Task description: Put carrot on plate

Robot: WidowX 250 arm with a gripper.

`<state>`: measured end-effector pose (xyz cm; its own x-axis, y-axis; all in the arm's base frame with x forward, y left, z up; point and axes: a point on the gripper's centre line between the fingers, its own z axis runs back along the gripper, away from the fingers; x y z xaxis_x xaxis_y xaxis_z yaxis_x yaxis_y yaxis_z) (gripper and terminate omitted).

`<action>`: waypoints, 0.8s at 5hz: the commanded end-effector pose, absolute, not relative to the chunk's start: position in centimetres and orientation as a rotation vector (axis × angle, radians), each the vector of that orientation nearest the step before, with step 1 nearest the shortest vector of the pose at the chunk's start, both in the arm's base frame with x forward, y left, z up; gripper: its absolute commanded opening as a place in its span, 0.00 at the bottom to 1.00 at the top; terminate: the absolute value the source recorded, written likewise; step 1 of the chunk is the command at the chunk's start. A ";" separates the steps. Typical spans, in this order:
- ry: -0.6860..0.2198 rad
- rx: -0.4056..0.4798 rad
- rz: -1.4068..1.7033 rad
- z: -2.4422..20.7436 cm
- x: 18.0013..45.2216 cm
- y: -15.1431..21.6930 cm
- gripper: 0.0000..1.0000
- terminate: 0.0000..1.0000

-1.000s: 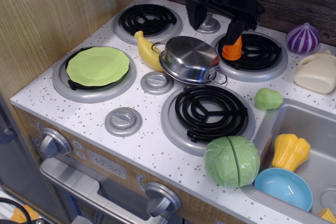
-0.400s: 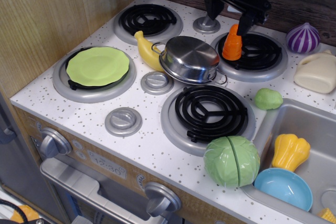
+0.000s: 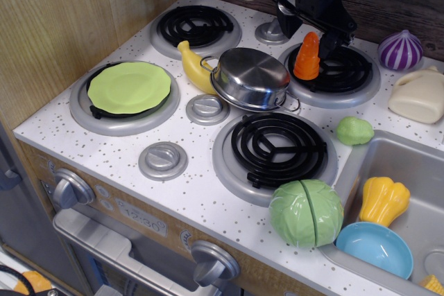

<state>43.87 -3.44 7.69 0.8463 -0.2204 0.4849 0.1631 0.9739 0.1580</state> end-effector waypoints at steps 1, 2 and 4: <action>-0.613 0.095 -0.248 8.3 46.2 -3.0 1.00 0.00; -0.619 0.063 -0.261 7.1 46.7 -3.1 1.00 0.00; -0.595 0.046 -0.241 6.9 46.3 -3.3 0.00 0.00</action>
